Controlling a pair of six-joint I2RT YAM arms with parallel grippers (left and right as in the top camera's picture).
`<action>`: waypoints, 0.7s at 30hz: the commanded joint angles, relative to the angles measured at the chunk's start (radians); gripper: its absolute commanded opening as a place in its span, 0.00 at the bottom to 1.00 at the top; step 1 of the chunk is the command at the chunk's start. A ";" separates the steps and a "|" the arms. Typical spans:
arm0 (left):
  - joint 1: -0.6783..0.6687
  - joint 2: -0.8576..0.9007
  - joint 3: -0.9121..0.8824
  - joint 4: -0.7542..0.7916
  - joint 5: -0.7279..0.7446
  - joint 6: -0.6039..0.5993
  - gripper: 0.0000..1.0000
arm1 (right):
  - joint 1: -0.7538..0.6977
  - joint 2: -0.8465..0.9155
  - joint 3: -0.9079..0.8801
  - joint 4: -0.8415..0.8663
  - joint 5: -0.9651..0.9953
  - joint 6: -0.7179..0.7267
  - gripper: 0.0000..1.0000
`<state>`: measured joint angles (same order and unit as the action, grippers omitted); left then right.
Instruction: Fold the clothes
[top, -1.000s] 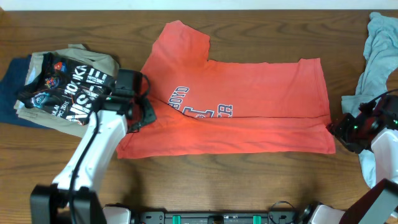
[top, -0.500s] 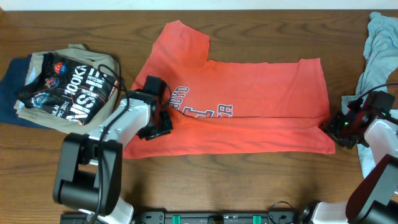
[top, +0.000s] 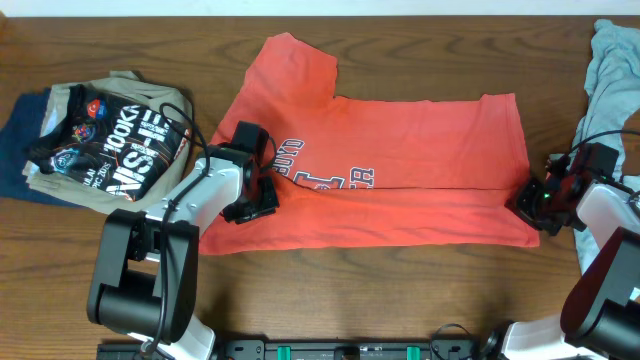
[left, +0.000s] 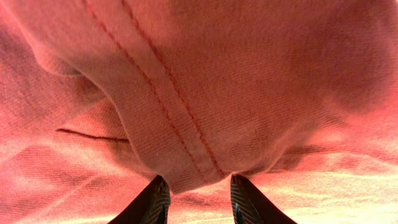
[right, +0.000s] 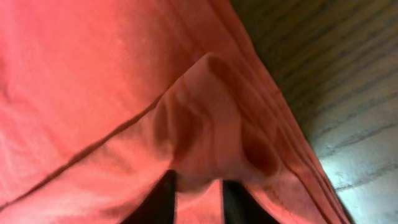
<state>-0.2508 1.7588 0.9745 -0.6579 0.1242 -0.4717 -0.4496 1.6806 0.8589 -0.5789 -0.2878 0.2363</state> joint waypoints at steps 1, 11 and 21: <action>-0.003 0.014 -0.011 0.013 -0.001 0.006 0.34 | 0.006 0.013 0.001 0.015 -0.004 0.008 0.07; -0.003 0.015 -0.011 0.016 -0.005 0.006 0.34 | 0.004 0.013 0.007 0.046 -0.062 0.040 0.01; -0.003 0.024 -0.011 0.020 -0.005 0.006 0.34 | -0.015 0.013 0.042 0.311 -0.195 0.175 0.32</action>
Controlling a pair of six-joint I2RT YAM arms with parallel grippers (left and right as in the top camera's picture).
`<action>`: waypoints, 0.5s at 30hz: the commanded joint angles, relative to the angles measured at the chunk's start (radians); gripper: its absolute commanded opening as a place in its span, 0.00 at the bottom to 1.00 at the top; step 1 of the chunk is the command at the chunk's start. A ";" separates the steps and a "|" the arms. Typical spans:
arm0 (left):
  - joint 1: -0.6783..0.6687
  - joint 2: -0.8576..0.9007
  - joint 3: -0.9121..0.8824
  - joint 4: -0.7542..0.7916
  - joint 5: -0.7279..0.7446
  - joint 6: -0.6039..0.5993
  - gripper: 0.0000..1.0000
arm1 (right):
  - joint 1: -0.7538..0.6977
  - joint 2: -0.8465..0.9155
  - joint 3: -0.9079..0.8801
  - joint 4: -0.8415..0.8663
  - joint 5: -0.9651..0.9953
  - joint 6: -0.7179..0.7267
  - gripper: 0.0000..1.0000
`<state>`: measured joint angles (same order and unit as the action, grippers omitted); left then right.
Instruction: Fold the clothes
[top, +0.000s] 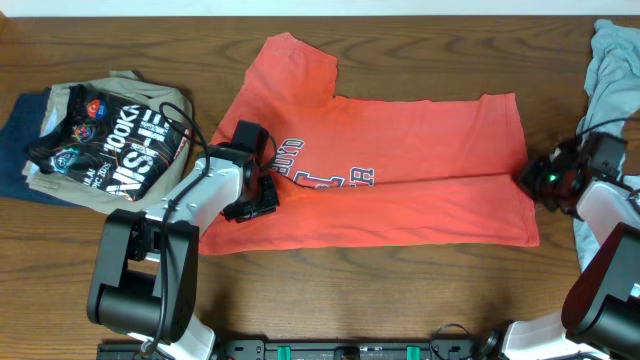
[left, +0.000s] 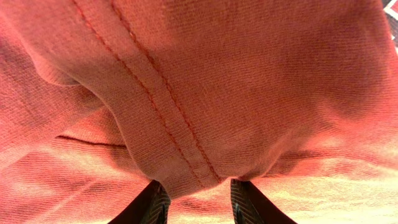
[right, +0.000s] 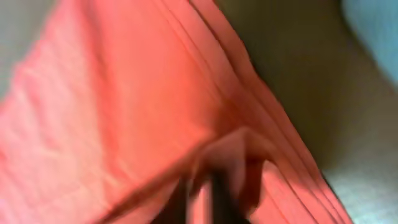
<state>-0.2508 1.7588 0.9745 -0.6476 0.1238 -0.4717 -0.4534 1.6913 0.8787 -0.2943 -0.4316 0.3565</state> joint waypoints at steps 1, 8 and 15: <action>-0.003 0.026 -0.011 0.010 -0.004 0.006 0.34 | -0.012 0.002 0.023 0.031 -0.051 0.055 0.34; -0.003 0.026 -0.015 0.010 -0.005 0.006 0.34 | -0.011 0.002 0.023 -0.079 -0.060 -0.018 0.27; -0.003 0.025 -0.014 0.017 -0.004 0.007 0.34 | -0.010 0.002 0.021 -0.246 0.039 -0.092 0.22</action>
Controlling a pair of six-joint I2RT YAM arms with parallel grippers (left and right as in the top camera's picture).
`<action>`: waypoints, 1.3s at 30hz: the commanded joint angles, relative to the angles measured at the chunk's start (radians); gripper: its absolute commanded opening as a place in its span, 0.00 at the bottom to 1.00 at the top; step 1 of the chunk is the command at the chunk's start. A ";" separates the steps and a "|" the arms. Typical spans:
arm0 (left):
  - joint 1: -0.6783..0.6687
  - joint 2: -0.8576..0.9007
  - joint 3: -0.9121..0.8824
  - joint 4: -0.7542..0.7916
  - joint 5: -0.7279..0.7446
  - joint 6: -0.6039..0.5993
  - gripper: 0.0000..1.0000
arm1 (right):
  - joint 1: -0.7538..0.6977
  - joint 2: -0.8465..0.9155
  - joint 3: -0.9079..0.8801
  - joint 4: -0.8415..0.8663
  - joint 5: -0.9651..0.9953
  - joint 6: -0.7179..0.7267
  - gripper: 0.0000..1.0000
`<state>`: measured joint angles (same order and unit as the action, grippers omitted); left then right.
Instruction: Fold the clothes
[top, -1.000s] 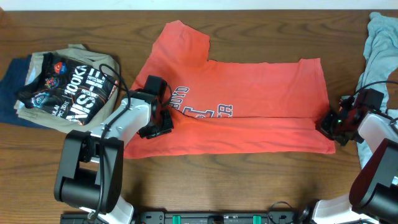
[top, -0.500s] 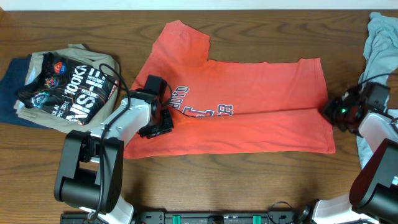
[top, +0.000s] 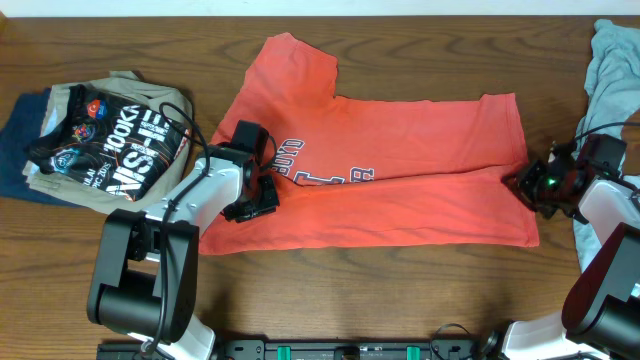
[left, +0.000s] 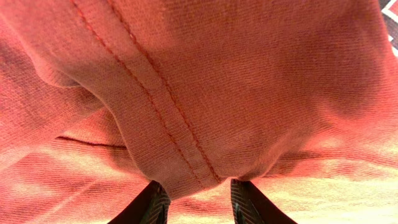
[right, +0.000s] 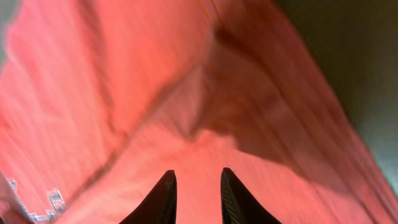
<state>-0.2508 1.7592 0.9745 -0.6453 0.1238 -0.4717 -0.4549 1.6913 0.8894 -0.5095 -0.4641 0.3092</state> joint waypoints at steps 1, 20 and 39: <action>-0.003 0.023 -0.013 0.017 -0.003 0.016 0.34 | -0.009 0.002 0.008 -0.051 0.119 -0.045 0.22; -0.174 -0.140 0.057 0.097 0.127 0.214 0.34 | -0.009 0.002 -0.093 -0.083 0.278 -0.079 0.22; -0.367 0.088 0.057 0.341 0.117 0.217 0.34 | -0.009 0.002 -0.093 -0.096 0.278 -0.079 0.22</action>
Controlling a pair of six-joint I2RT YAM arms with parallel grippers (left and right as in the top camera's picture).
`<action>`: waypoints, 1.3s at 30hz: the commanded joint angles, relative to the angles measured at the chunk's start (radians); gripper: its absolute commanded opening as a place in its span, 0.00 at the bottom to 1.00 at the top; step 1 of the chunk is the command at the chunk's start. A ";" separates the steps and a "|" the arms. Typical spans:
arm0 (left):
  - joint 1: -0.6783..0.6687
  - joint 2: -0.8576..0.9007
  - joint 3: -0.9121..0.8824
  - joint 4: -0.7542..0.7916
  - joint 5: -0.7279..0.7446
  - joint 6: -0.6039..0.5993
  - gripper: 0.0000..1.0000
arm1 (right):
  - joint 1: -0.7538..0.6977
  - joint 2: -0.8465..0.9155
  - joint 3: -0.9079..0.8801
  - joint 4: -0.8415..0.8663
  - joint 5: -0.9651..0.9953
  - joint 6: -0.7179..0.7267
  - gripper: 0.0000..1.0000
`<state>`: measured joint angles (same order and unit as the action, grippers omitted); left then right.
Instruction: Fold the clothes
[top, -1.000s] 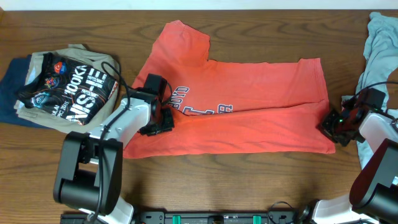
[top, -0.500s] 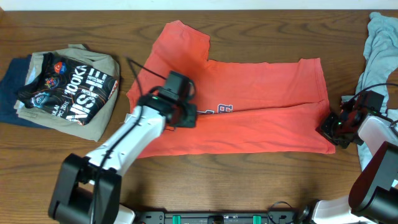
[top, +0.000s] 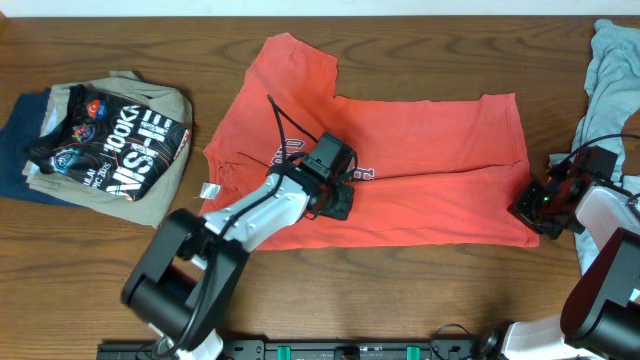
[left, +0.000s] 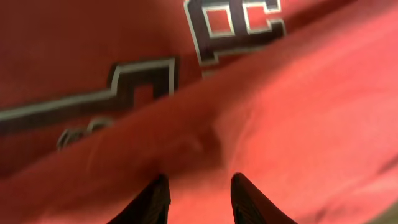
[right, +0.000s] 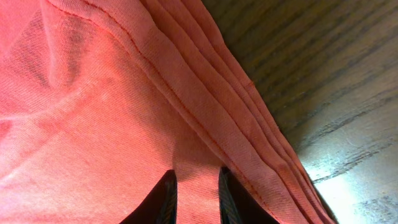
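Note:
An orange T-shirt (top: 430, 140) with dark lettering (left: 236, 25) lies spread across the wooden table. My left gripper (top: 338, 205) sits in the middle of the shirt below the print, shut on a fold of its fabric (left: 199, 193). The shirt's left side is drawn in toward it, and a white tag (top: 208, 190) shows at that edge. My right gripper (top: 527, 208) is at the shirt's front right corner. It is shut on a strip of the stitched hem (right: 196, 186).
A stack of folded clothes topped by a black printed shirt (top: 110, 135) lies at the left. A crumpled grey garment (top: 610, 70) hangs at the far right edge. Bare wood (right: 348, 93) runs beside the shirt's right hem.
My left gripper has moved from the shirt's left edge to its middle, bringing fabric along, and a white tag now shows. My right gripper moved from the right edge toward the front corner.
The left gripper stayed shut on the hem at the shirt's left edge through all earlier moments. The right gripper was at the front right corner, then further back along the right edge. Now the left is mid-shirt and the right is back at the corner.

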<state>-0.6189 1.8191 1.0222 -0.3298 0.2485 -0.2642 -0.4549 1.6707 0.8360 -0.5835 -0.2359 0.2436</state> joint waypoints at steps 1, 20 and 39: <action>0.002 0.038 0.010 0.054 -0.030 0.010 0.34 | -0.009 0.023 -0.040 -0.022 0.050 -0.013 0.22; 0.203 -0.137 0.034 0.047 -0.186 0.028 0.35 | -0.010 0.023 -0.039 -0.003 0.053 -0.033 0.27; 0.415 -0.259 0.011 -0.401 -0.190 0.023 0.35 | -0.017 0.018 0.002 -0.156 0.452 0.125 0.31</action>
<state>-0.2260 1.5497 1.0409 -0.7219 0.0711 -0.2535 -0.4549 1.6558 0.8448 -0.7189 0.0795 0.3271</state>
